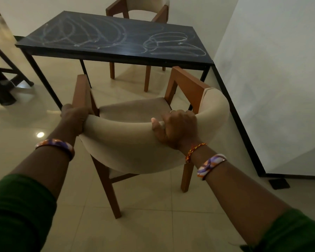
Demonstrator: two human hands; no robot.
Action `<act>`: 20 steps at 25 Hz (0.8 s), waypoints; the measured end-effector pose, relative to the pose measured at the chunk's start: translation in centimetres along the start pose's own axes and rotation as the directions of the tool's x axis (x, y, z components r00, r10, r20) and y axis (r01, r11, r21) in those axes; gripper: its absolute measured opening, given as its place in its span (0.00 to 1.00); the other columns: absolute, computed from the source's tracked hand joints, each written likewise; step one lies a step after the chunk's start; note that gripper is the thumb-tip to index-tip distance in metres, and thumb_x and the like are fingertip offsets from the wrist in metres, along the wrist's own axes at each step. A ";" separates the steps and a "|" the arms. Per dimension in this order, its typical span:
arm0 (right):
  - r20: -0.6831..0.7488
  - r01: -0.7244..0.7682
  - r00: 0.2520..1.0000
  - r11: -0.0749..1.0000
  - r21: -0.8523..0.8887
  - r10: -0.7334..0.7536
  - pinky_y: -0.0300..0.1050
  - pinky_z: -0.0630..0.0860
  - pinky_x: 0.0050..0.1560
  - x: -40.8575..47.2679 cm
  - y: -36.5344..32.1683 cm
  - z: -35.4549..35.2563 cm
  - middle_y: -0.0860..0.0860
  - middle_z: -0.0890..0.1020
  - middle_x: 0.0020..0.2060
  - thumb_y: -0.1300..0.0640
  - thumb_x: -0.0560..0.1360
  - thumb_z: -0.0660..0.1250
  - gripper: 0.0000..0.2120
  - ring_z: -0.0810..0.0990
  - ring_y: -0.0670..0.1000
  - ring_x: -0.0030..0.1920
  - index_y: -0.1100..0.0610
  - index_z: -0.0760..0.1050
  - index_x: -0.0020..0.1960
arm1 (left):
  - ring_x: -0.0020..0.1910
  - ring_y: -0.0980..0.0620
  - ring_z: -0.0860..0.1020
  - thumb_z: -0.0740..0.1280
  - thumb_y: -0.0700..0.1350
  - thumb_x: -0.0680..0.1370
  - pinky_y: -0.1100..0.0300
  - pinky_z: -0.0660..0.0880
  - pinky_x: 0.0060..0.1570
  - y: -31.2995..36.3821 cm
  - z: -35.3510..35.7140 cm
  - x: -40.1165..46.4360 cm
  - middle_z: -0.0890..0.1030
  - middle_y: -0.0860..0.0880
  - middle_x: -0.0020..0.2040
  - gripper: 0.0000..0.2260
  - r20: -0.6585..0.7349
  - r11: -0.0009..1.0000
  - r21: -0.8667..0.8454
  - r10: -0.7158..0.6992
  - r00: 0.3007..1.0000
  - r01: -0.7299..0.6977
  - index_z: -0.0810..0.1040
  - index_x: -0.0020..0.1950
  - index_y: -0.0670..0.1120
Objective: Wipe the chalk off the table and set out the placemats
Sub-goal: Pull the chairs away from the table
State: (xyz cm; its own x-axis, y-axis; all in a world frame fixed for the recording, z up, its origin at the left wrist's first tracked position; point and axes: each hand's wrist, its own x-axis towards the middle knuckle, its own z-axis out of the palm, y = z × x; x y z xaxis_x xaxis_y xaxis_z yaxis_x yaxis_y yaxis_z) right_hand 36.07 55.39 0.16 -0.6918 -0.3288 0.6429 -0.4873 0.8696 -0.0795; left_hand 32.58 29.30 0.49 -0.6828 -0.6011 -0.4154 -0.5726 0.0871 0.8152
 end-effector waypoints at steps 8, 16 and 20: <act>0.204 0.010 0.978 0.987 0.160 -0.043 0.42 0.70 0.38 -1.9 8.0 -2.1 0.56 0.81 0.36 0.43 0.79 0.47 0.28 0.76 0.50 0.36 0.59 0.79 0.46 | 0.52 0.48 0.74 0.52 0.53 0.81 0.53 0.57 0.65 -2.3 2.9 -9.3 0.79 0.46 0.46 0.20 0.303 0.490 0.493 0.678 0.669 -0.719 0.80 0.50 0.44; 0.345 0.005 0.937 0.988 0.154 -0.058 0.36 0.62 0.34 -0.5 11.1 -2.4 0.49 0.75 0.33 0.39 0.75 0.43 0.32 0.74 0.50 0.34 0.58 0.78 0.42 | 0.30 0.48 0.77 0.42 0.65 0.77 0.60 0.67 0.38 -4.0 4.7 -9.1 0.79 0.45 0.33 0.33 0.367 -0.010 0.522 0.905 0.214 -0.853 0.78 0.43 0.44; 0.261 -0.039 0.965 0.990 0.137 0.002 0.32 0.59 0.33 -0.4 10.9 -1.6 0.50 0.74 0.29 0.41 0.75 0.46 0.31 0.71 0.49 0.30 0.61 0.78 0.38 | 0.26 0.49 0.74 0.43 0.62 0.79 0.60 0.69 0.35 -4.1 5.1 -8.0 0.77 0.46 0.29 0.32 0.283 -0.046 0.432 0.955 0.087 -0.901 0.78 0.39 0.43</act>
State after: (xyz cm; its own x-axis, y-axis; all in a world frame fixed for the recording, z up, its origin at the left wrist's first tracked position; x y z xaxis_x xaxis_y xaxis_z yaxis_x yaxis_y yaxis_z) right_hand 31.93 65.59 0.24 -0.8078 -0.4115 0.4220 -0.5281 0.8233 -0.2080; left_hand 38.07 37.78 -1.61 -0.7350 0.2555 0.6280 0.4451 0.8806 0.1626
